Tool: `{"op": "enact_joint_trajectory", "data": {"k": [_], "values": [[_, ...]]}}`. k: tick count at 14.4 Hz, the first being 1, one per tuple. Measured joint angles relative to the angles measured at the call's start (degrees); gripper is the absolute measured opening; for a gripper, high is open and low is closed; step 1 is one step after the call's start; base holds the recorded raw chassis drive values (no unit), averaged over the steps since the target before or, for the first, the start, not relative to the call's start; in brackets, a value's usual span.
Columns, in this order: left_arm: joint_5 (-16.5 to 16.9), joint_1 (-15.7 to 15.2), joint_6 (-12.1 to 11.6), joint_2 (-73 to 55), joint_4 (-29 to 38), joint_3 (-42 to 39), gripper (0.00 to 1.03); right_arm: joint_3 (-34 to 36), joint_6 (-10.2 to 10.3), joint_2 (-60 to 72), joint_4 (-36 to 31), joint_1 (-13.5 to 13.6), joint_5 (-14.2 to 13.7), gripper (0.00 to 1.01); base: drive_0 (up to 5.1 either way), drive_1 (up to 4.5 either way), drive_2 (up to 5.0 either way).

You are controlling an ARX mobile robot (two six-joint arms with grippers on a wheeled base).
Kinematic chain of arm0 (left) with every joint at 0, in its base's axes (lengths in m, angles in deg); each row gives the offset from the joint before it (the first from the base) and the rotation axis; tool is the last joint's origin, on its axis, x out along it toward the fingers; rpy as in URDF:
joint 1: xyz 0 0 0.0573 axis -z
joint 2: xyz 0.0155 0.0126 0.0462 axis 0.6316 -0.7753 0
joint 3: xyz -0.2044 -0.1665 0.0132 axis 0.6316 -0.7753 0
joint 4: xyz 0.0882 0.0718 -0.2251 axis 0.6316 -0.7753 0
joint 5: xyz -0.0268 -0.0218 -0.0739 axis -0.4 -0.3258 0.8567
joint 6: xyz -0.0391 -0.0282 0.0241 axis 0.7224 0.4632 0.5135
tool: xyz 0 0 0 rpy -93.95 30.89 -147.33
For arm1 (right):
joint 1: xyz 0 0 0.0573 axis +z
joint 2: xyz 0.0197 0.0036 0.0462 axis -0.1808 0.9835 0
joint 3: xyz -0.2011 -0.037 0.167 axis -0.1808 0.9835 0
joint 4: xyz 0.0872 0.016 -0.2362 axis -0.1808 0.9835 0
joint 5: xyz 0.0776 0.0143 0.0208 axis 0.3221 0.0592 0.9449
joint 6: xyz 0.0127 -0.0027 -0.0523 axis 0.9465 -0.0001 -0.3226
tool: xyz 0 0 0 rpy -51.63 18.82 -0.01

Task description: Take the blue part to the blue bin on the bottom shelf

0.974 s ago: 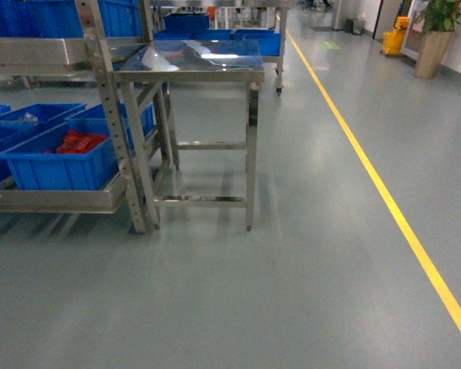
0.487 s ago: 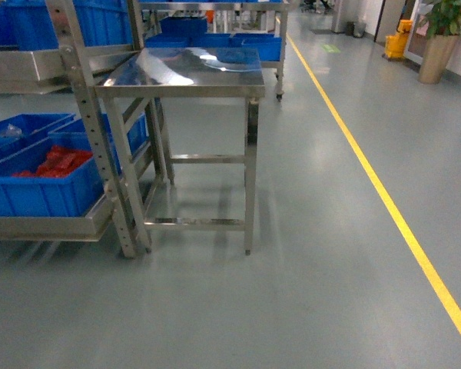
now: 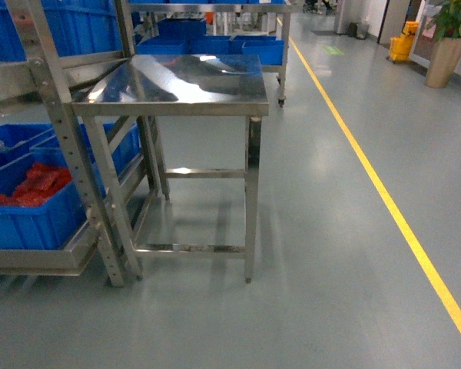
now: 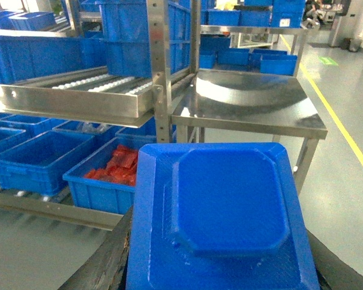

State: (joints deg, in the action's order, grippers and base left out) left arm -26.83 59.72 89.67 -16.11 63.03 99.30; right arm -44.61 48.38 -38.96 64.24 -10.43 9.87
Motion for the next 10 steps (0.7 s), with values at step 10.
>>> {"op": "enact_joint_trajectory", "data": {"k": [10], "values": [[-0.07, 0.02, 0.00, 0.02, -0.09, 0.00, 0.43, 0.00, 0.00, 0.00, 0.13, 0.00, 0.00, 0.98, 0.0, 4.28, -4.2]]}}
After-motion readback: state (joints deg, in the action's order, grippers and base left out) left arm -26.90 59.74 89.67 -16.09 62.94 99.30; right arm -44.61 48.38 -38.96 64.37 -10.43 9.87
